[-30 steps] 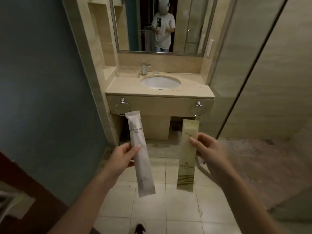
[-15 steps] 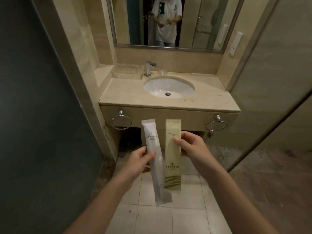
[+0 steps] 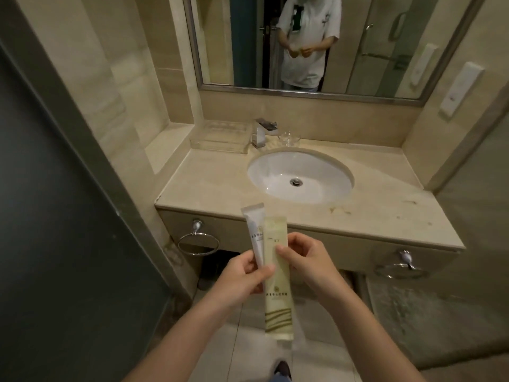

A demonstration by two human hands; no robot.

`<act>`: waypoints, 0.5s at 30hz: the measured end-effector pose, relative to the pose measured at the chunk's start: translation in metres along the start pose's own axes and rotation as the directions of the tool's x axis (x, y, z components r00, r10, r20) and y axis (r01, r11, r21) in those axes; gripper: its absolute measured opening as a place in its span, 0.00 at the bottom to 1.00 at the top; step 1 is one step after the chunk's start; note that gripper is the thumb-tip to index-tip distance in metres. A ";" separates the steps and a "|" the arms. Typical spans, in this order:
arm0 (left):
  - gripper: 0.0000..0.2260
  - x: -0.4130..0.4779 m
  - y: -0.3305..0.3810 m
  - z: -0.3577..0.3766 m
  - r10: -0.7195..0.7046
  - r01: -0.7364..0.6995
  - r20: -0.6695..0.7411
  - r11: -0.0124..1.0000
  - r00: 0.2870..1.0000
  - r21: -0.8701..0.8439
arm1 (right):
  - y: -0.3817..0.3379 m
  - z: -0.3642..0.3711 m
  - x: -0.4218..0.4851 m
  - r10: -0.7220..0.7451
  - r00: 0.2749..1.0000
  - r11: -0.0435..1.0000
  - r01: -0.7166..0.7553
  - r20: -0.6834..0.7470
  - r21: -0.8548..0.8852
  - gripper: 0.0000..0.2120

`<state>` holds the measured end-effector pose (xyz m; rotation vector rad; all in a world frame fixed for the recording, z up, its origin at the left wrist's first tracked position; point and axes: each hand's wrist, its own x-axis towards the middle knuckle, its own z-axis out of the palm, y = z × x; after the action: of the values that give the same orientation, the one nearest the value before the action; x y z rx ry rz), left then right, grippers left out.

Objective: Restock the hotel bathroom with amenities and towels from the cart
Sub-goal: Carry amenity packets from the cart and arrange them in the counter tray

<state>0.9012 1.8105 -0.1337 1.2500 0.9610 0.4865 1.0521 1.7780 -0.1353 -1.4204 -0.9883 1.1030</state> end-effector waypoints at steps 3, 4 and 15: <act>0.12 0.053 0.018 0.001 0.002 -0.002 -0.051 1.000 0.999 0.003 | 0.001 -0.016 0.057 0.001 1.000 0.998 0.001 0.023 -0.057 0.01; 0.13 0.069 0.022 0.002 0.011 -0.012 -0.074 1.000 0.997 -0.003 | 0.002 -0.020 0.074 -0.002 1.000 0.996 0.004 0.028 -0.088 0.01; 0.11 0.203 0.048 -0.033 -0.109 0.027 -0.356 0.973 0.928 -0.228 | 0.007 -0.034 0.204 0.179 0.930 0.965 -0.102 0.321 -0.241 0.11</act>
<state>0.9923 1.9989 -0.1580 0.9378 1.2248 0.7685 1.1339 1.9660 -0.1645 -1.5271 -1.3034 1.4148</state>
